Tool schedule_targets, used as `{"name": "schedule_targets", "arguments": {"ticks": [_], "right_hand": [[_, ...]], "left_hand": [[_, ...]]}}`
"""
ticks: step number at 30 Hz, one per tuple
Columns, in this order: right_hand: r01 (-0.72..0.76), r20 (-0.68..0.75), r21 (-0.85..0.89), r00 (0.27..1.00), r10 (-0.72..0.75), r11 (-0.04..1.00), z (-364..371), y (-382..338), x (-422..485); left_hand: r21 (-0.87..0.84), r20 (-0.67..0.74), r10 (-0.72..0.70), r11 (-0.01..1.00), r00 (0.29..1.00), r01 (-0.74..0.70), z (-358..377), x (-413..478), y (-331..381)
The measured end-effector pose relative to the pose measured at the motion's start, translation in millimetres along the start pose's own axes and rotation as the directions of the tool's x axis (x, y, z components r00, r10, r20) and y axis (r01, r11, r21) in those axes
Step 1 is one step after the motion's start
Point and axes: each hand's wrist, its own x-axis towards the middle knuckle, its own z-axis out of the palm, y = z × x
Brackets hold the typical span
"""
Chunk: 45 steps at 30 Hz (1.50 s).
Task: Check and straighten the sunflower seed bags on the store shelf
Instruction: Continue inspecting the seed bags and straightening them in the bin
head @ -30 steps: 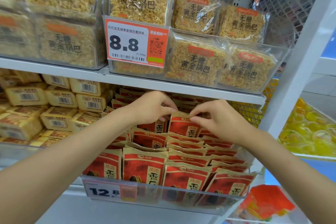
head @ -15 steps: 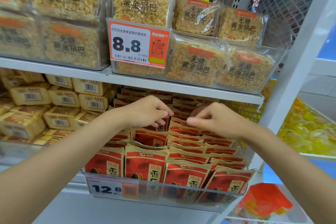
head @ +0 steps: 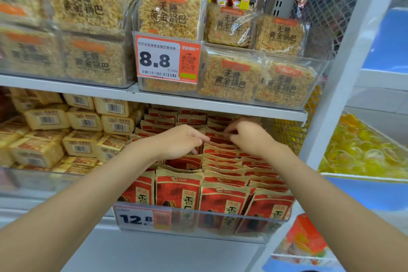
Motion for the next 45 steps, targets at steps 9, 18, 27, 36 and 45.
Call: {"name": "schedule_targets", "arguments": {"ticks": [9,18,27,36,45], "right_hand": [[0.328,-0.538,-0.107,0.775,-0.332,0.939,-27.8,-2.3,-55.3],[0.434,-0.716,0.400,0.698,-0.021,0.808,-91.4,-55.6,-58.9],[0.184,-0.271,0.948,0.896,0.353,0.259,-8.7,-87.1,-59.2],[0.183,-0.305,0.873,0.928,0.212,0.451,-5.8,-94.8,-67.5],[0.134,-0.152,0.940,0.988,0.031,0.313,-5.3,-98.4,-85.7]], "left_hand": [[0.052,-0.032,0.024,0.998,0.999,-0.022,-4.0,-11.2,6.2],[-0.460,-0.362,0.077,0.852,0.929,-0.250,-26.8,-57.5,28.9],[-0.543,-0.479,-0.111,0.817,0.871,-0.195,0.5,-64.3,7.5],[-0.571,-0.465,-0.113,0.796,0.878,-0.200,-2.1,-69.4,5.9],[-0.588,-0.634,-0.225,0.761,0.740,-0.273,10.4,-70.0,14.6]]}}
